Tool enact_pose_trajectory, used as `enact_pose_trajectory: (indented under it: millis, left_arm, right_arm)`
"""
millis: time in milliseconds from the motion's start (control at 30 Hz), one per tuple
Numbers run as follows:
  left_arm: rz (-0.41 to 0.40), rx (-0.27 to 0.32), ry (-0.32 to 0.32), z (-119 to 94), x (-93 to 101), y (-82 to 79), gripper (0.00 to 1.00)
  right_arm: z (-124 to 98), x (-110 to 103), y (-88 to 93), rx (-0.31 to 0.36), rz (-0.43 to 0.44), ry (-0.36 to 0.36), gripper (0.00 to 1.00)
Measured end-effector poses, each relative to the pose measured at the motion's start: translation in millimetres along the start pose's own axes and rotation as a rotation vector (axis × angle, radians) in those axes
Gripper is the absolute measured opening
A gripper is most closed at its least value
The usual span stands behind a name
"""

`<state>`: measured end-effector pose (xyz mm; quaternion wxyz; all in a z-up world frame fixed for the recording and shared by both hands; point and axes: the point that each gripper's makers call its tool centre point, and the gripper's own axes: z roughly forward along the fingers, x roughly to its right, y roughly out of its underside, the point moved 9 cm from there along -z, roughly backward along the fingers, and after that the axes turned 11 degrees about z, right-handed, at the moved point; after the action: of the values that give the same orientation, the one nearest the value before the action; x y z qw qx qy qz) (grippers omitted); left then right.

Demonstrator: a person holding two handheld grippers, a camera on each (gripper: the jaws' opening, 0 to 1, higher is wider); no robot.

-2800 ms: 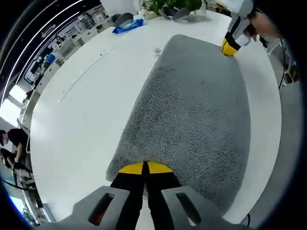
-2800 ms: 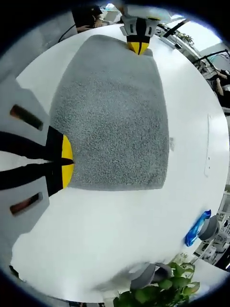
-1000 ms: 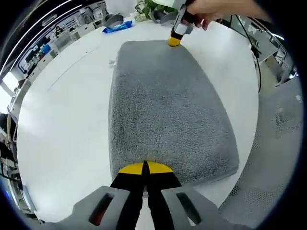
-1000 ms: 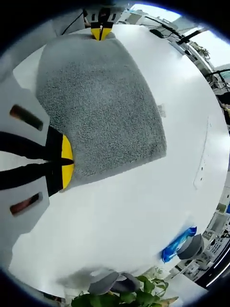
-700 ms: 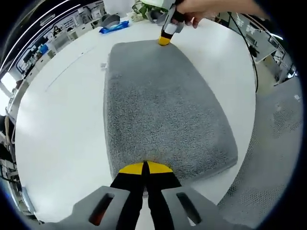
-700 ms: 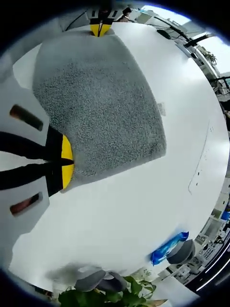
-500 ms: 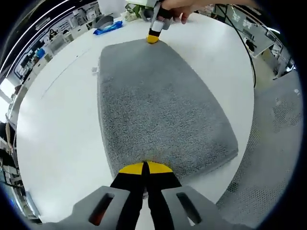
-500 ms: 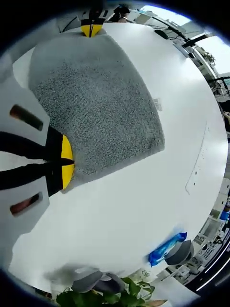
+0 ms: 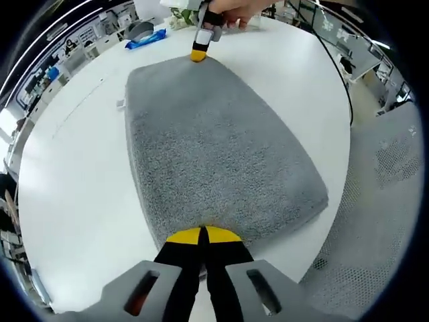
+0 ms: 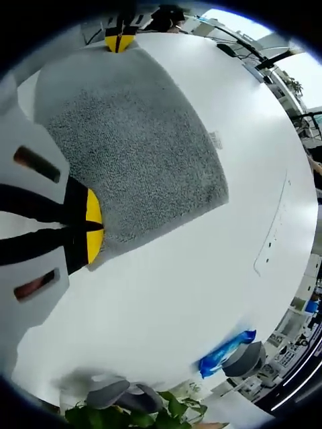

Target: Fold the towel on the table until its edges align and the towel forms a compact rectangular stack.

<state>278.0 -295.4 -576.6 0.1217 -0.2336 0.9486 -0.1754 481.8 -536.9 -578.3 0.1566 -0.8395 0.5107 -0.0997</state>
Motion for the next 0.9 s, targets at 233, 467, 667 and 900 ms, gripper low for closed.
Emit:
enact_pose_trajectory:
  millis: [233,467,667,900]
  left_arm:
    - [0.005,0.004,-0.01,2,5.7,-6.0,0.01]
    - [-0.004,0.004,-0.002,4,7.4,-12.5,0.01]
    - [-0.001,0.017,0.024,6,10.3,-17.4,0.01]
    - [0.01,0.055,0.026,9,20.7,-25.4,0.01]
  right_arm:
    - [4,1,-9.7,-0.001,-0.018,0.002,0.0]
    - [8,1,-18.8,0.0,-0.042,0.012,0.0]
    - [10,2,-25.9,0.001,-0.053,0.017,0.0]
    - [13,3,-33.4,0.008,-0.068,0.023,0.0]
